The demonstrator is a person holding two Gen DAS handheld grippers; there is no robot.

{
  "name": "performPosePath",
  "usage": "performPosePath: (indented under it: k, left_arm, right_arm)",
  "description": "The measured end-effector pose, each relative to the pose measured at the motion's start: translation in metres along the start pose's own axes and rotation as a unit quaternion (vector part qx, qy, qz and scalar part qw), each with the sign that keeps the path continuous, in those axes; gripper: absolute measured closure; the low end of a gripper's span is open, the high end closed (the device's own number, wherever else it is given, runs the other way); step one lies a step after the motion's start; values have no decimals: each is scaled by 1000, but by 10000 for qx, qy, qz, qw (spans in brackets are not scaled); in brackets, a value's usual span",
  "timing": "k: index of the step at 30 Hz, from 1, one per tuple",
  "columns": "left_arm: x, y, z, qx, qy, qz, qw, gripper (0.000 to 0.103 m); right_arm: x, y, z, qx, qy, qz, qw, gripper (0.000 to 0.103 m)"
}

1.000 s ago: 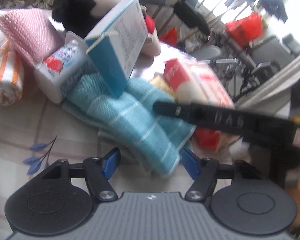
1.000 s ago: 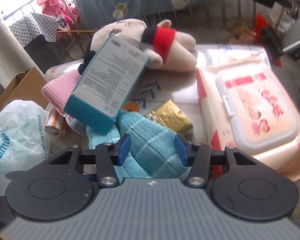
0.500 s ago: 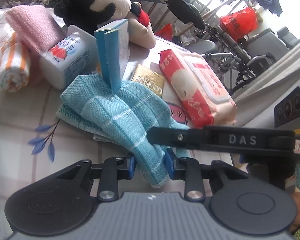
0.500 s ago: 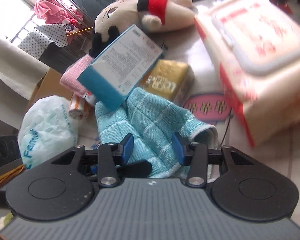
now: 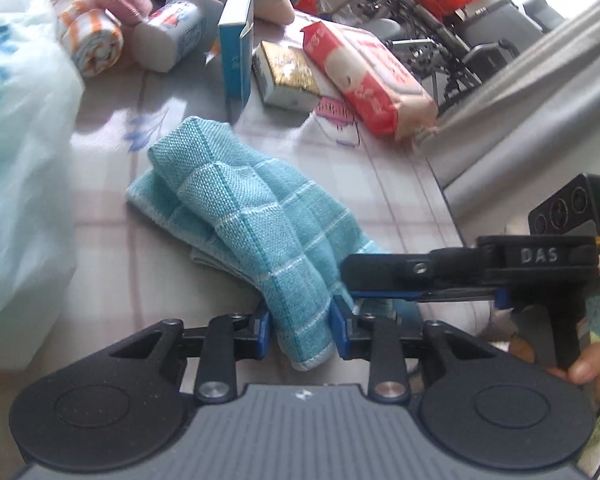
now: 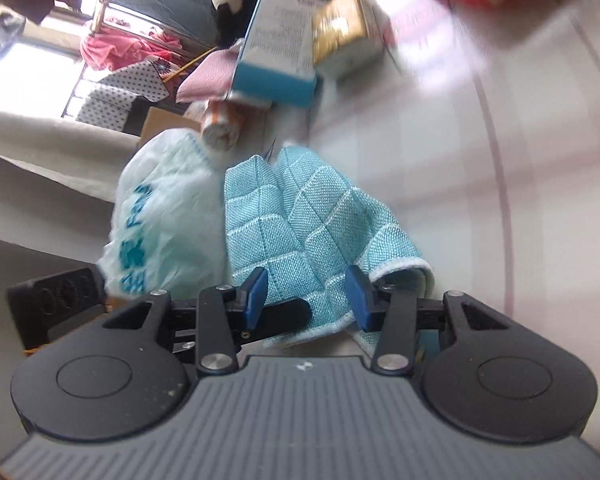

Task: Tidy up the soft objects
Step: 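Lift the blue towel off the table with the left gripper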

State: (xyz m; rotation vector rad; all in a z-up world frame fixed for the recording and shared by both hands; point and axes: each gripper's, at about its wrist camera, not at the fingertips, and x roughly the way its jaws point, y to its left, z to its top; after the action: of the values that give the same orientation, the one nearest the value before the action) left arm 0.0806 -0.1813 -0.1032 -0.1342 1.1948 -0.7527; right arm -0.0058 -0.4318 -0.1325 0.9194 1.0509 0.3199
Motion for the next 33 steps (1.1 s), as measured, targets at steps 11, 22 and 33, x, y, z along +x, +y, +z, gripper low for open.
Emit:
performPosePath:
  k: [11, 22, 33]
  left_arm:
    - [-38, -4, 3, -69, -674, 65, 9977, 25]
    - [0, 2, 14, -253, -178, 370, 9988, 14]
    - [-3, -4, 25, -34, -18, 454, 9990, 10]
  right_arm:
    - [-44, 24, 12, -523, -1166, -323, 9913, 58]
    - [16, -6, 16, 470, -207, 566, 9971, 56]
    - [2, -26, 21, 851, -506, 782, 9920, 45]
